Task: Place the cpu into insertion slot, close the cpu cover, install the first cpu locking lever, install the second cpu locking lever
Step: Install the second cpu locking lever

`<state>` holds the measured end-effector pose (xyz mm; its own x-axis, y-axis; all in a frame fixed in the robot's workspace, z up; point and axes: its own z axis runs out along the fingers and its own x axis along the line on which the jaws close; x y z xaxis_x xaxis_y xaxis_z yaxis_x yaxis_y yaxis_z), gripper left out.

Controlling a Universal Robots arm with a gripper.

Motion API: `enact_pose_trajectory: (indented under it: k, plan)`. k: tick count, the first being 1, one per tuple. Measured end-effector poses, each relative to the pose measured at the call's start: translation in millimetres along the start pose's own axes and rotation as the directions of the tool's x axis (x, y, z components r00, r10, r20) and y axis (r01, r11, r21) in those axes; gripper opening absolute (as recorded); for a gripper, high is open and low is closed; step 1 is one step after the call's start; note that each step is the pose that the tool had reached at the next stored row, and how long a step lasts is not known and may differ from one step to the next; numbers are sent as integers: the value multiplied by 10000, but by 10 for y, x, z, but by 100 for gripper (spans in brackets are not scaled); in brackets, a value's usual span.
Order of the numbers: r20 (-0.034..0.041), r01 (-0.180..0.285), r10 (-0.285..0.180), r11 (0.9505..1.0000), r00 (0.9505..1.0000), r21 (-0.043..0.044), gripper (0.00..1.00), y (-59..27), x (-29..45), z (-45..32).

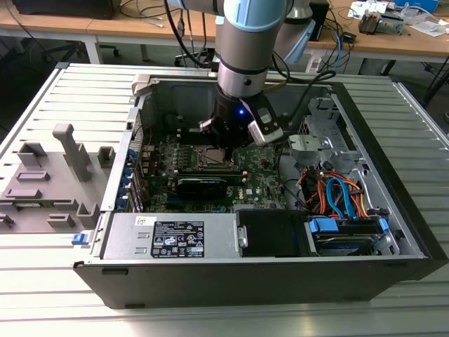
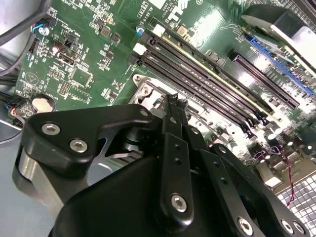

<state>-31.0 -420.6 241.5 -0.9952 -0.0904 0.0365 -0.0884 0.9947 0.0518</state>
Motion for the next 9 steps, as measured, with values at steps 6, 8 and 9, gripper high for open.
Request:
enact_pose_trajectory:
  k: [6,8,9]
  plan:
    - [0,0,0,10000,10000,0,11,-29,3,-1]
    - [-1,0,0,10000,10000,0,11,-36,3,-2]
    - [-1,0,0,10000,10000,1,11,-43,4,-2]
